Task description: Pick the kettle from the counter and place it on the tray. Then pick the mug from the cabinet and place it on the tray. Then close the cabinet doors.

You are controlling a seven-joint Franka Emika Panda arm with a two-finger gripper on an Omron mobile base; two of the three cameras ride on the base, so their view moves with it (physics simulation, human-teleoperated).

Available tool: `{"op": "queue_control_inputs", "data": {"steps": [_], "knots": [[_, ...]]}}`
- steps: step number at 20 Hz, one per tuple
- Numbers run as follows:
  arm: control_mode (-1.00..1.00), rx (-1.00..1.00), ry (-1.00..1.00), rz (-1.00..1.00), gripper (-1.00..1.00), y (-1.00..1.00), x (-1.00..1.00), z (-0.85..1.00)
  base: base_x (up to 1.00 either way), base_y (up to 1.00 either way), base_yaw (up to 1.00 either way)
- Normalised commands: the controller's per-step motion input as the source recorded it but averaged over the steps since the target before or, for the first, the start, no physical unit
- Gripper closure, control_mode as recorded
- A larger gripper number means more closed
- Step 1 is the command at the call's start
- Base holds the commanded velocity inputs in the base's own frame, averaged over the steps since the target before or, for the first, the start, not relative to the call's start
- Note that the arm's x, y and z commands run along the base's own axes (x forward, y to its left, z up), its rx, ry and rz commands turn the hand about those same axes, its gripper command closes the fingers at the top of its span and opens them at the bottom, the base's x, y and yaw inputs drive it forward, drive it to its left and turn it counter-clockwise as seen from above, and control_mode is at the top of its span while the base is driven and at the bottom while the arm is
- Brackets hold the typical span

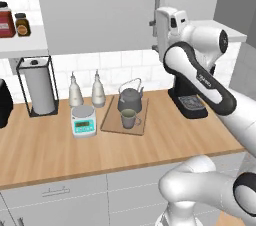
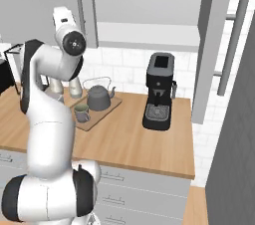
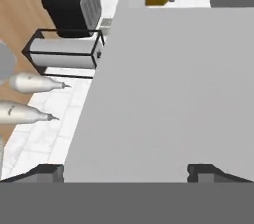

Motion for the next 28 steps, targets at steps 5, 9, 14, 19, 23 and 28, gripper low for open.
{"op": "queue_control_inputs", "data": {"steps": [5,9,14,19,23,28], "knots": [[-1.0,0.01,0.13,-0.2,-1.0,-0.03,-0.86,0.1,0.0,0.0,0.0],[-1.0,0.02,0.25,-0.28,-1.0,-0.18,-0.8,0.13,0.0,0.0,0.0],[-1.0,0.07,0.21,-0.28,-1.0,-0.47,-0.69,0.14,0.0,0.0,0.0],[-1.0,0.02,0.01,-0.24,-1.0,-0.5,-0.7,0.06,0.0,0.0,0.0],[-1.0,0.0,0.0,-0.24,-1.0,-0.38,-0.67,0.05,0.0,0.0,0.0],[-1.0,0.0,0.0,-0.2,-1.0,-0.43,-0.69,0.11,0.0,0.0,0.0]]}}
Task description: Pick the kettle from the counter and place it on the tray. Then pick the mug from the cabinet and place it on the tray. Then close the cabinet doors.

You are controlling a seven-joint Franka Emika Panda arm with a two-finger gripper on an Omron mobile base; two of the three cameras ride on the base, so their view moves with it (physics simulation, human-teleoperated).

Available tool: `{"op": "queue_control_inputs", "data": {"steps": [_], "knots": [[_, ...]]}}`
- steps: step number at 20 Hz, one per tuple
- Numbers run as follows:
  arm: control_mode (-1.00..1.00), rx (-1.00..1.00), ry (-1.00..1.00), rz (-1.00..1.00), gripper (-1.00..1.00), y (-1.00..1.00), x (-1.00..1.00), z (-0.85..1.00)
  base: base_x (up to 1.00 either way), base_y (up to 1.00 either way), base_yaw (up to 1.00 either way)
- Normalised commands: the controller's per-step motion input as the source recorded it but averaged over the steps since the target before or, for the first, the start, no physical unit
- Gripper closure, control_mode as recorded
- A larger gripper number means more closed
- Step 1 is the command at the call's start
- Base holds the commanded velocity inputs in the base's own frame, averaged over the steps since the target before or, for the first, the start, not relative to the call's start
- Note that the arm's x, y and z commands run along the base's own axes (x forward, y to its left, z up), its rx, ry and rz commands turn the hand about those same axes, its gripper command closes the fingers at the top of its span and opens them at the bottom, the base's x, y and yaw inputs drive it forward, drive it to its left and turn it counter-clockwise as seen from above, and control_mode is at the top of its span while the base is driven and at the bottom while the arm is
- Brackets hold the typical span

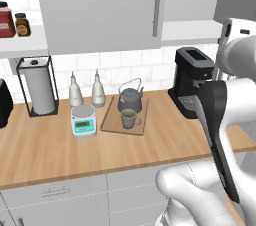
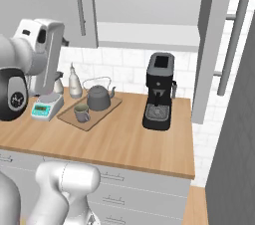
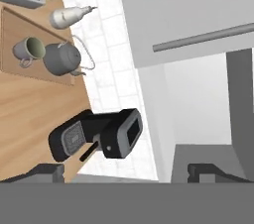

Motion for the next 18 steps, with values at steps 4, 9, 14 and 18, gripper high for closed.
{"op": "queue_control_inputs", "data": {"steps": [4,9,14,18], "knots": [[-1.0,0.0,-0.09,-0.14,-1.0,-0.51,-0.7,0.08,0.0,0.0,0.0],[-1.0,0.02,-0.06,-0.11,-1.0,-0.53,-0.58,0.07,0.0,0.0,0.0],[-1.0,0.03,0.0,-0.11,-1.0,-0.6,-0.43,0.06,0.0,0.0,0.0],[-1.0,0.0,0.0,-0.1,-1.0,-0.56,-0.26,0.03,0.0,0.0,0.0]]}}
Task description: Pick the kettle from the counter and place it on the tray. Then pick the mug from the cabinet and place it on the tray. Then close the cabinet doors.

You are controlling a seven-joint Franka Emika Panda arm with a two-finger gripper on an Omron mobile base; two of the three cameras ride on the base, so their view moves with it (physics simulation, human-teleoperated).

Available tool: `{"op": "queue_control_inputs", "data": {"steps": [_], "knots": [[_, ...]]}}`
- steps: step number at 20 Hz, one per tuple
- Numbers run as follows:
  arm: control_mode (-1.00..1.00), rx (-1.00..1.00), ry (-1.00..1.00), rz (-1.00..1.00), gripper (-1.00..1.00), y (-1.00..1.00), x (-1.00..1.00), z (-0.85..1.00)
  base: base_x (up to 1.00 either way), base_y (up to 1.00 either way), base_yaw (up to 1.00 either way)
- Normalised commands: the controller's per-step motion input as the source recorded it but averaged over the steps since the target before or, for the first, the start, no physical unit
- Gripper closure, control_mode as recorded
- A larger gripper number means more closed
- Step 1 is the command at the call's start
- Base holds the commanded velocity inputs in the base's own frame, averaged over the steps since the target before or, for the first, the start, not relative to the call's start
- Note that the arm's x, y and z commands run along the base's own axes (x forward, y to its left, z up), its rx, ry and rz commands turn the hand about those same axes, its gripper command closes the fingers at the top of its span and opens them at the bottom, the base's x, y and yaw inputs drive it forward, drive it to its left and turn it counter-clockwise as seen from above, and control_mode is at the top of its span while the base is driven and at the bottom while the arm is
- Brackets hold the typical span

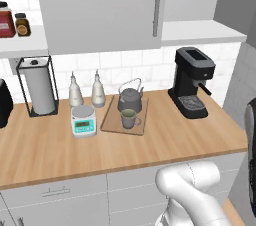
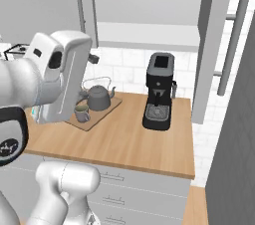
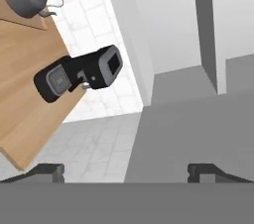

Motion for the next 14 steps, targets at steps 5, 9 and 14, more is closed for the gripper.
{"op": "queue_control_inputs", "data": {"steps": [5,9,14], "knots": [[-1.0,0.0,0.0,-0.02,-1.0,-0.63,-0.05,0.0,0.0,0.0,0.0],[-1.0,0.01,0.0,-0.02,-1.0,-0.68,-0.13,0.0,0.0,0.0,0.0],[-1.0,0.0,0.0,-0.06,-1.0,-0.52,-0.09,0.0,0.0,0.0,0.0]]}}
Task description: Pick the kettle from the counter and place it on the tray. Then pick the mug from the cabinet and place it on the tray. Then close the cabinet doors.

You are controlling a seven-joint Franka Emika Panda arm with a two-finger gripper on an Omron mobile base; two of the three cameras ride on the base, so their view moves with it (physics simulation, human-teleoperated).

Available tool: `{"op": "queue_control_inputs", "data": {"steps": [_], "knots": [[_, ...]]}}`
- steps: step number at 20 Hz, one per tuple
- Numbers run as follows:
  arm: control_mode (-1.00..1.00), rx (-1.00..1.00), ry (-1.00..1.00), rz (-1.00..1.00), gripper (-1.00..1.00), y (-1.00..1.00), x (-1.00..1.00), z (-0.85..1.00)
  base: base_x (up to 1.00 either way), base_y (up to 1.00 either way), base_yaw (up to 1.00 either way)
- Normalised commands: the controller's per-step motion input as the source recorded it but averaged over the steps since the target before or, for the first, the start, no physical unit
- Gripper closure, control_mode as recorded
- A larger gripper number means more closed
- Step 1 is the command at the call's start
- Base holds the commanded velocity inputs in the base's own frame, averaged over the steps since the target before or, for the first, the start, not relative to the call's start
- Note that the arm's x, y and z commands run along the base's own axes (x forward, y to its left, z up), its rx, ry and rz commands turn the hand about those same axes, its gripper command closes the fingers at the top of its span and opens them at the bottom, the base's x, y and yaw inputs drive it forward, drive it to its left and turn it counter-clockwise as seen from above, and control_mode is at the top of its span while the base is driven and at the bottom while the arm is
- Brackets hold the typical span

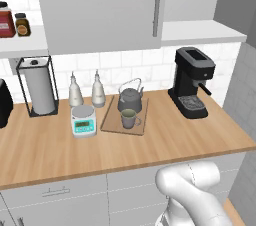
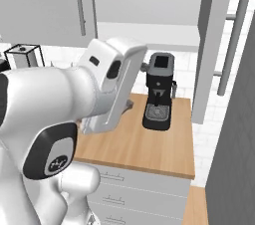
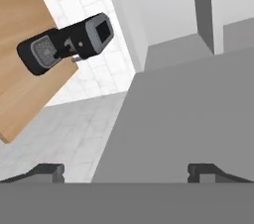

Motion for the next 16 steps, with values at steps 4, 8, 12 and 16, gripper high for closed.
{"op": "queue_control_inputs", "data": {"steps": [4,8,12,16], "knots": [[-1.0,0.0,0.0,-0.08,-1.0,0.0,-0.09,-0.01,0.0,0.0,0.0],[-1.0,-0.03,0.0,-0.08,-1.0,0.01,-0.11,-0.01,0.0,0.0,0.0],[-1.0,-0.09,0.0,-0.1,-1.0,-0.08,-0.18,-0.03,0.0,0.0,0.0],[-1.0,-0.12,0.0,-0.06,-1.0,-0.28,-0.17,-0.07,0.0,0.0,0.0]]}}
